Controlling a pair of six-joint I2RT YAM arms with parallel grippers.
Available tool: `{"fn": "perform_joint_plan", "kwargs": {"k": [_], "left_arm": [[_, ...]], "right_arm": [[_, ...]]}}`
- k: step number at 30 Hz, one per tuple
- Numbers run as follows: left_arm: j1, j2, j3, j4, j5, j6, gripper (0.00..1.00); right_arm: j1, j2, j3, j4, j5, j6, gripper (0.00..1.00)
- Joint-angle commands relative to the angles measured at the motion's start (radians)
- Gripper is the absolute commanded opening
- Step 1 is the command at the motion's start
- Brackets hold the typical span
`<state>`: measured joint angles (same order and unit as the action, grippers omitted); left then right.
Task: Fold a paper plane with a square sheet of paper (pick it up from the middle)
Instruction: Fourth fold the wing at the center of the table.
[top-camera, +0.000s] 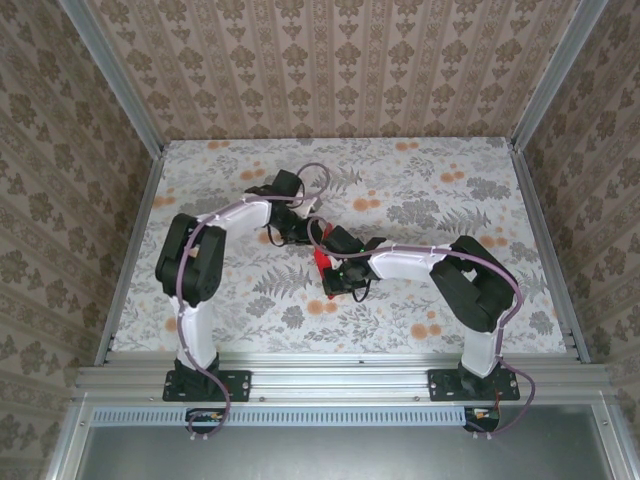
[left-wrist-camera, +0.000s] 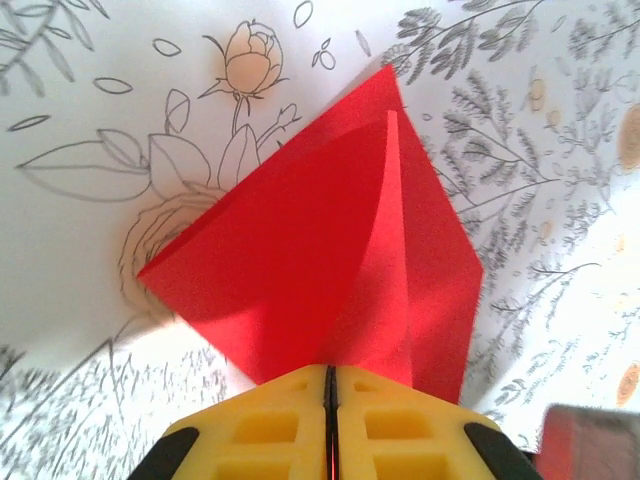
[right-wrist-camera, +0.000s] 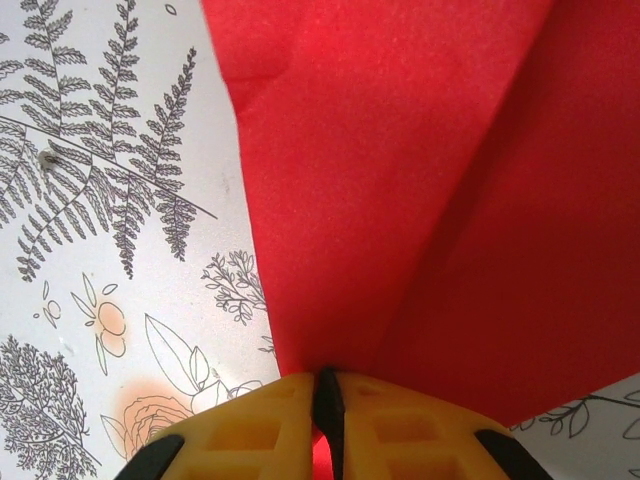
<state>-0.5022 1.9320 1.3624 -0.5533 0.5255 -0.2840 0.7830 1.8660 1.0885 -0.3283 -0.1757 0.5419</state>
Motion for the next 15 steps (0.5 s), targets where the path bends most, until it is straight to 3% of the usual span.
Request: {"fn": "perform_joint_plan", "kwargs": {"k": [1,9,15], "left_arm": [[0.004,-0.084,-0.054,-0.035,-0.028,-0.030,0.10],[-0.020,-0.151,-0.192,0.074,0.067,-0.105,0.10],[-0.039,-0.217,-0.249,0.130,0.061,-0.144,0.10]], "right_arm": [[0.017,0.071,-0.065,-0.090,0.033,0.002,0.16],[0.017,0.067,-0.062,-0.095,0.027,0.000,0.15],[0.018,0.063,-0.069,-0.093,0.031,0.001,0.15]]}}
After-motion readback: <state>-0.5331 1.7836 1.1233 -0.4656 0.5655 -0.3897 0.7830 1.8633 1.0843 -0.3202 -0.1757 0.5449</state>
